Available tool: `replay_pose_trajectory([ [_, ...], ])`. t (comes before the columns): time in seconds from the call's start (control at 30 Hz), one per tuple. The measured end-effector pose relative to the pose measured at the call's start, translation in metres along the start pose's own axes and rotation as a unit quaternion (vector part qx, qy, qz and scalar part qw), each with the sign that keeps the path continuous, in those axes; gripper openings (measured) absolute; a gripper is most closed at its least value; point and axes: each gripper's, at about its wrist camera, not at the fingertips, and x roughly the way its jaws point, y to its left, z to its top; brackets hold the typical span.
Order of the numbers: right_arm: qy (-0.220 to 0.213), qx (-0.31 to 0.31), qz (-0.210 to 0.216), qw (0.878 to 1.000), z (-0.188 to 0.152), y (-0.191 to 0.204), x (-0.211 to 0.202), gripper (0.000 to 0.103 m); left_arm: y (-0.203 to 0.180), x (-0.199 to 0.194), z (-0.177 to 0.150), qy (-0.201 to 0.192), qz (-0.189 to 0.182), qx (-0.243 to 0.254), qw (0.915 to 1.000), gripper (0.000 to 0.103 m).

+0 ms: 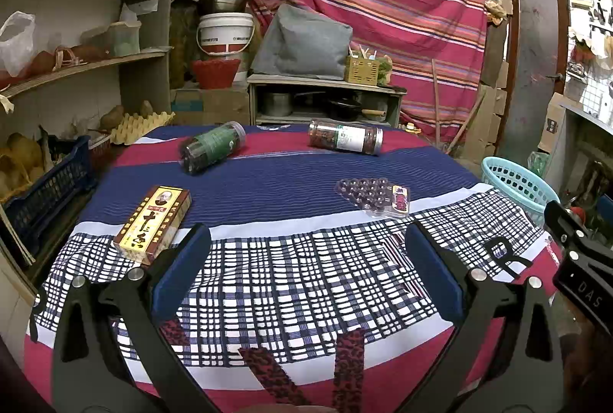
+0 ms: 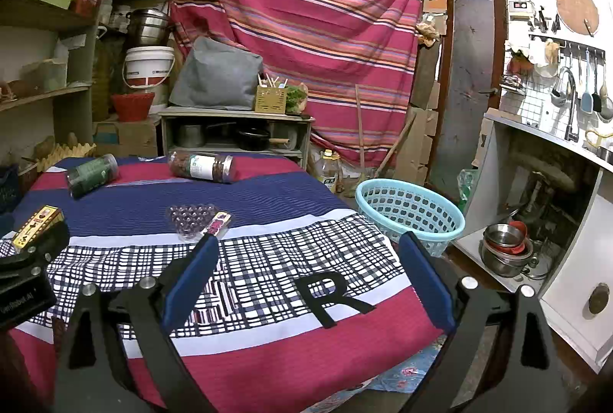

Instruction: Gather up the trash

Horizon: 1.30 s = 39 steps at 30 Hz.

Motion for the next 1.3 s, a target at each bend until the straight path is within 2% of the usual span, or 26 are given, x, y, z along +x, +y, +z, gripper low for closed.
replay_pose_trajectory([
  [1.1,0.0,-0.006,0.003,1.0,0.0,-0.007,-0.002,0.093,0.0,-0.001,0.001,-0.003,-0.001,-0.003,1.0,0.098],
  [1.3,0.003,-0.004,0.006,1.0,0.0,-0.012,-0.002,0.093,-0.003,-0.001,0.001,-0.003,0.003,0.009,1.0,0.098],
])
